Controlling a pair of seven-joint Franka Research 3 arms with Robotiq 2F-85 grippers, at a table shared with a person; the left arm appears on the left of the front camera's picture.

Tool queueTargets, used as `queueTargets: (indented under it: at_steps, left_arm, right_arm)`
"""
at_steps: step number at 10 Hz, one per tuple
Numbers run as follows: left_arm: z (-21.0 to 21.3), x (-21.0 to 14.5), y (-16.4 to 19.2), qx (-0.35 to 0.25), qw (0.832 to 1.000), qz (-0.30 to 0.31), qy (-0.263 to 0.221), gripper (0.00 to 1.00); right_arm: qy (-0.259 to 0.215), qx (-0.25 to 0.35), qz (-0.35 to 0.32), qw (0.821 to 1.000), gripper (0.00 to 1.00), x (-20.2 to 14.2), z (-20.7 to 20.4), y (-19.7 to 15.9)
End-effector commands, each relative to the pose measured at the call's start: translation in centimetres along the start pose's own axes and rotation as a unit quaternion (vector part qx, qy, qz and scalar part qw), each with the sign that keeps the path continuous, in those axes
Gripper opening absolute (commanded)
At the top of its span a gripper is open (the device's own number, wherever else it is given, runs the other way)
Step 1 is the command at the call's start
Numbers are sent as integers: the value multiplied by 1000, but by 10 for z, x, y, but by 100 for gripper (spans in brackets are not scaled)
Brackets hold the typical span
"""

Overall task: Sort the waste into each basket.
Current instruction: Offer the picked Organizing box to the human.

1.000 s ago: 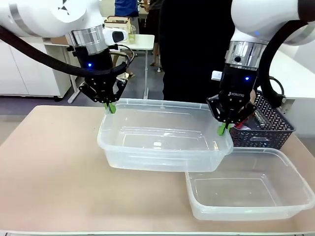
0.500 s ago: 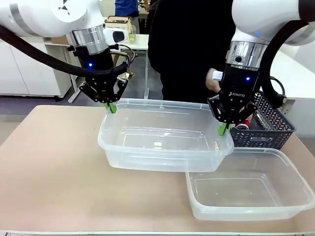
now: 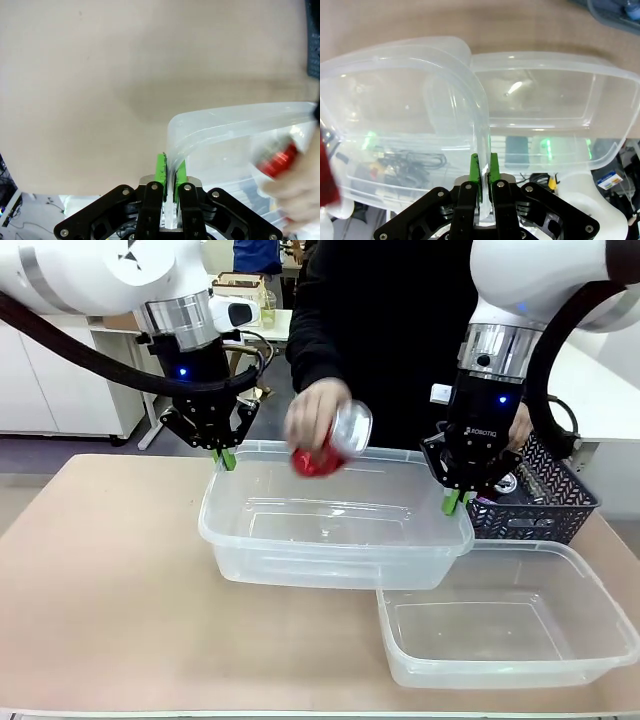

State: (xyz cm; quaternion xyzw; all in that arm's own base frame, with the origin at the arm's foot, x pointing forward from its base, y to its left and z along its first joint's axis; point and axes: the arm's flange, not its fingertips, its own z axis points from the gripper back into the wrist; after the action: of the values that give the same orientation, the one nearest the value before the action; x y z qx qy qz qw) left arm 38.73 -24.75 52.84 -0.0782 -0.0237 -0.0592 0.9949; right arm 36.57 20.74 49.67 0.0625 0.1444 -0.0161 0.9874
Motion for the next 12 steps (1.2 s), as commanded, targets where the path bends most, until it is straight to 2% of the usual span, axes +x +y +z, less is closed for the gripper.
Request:
queueTargets:
  at_steps: [1, 12]
  left_arm:
    - [5, -3, 1, -3, 1000, 3, -3, 8]
    - [5, -3, 1, -3, 1000, 3, -3, 8]
  right_arm:
    - [3, -2, 1, 1000, 8, -1, 5, 0]
    - [3, -2, 1, 1000, 8, -1, 5, 0]
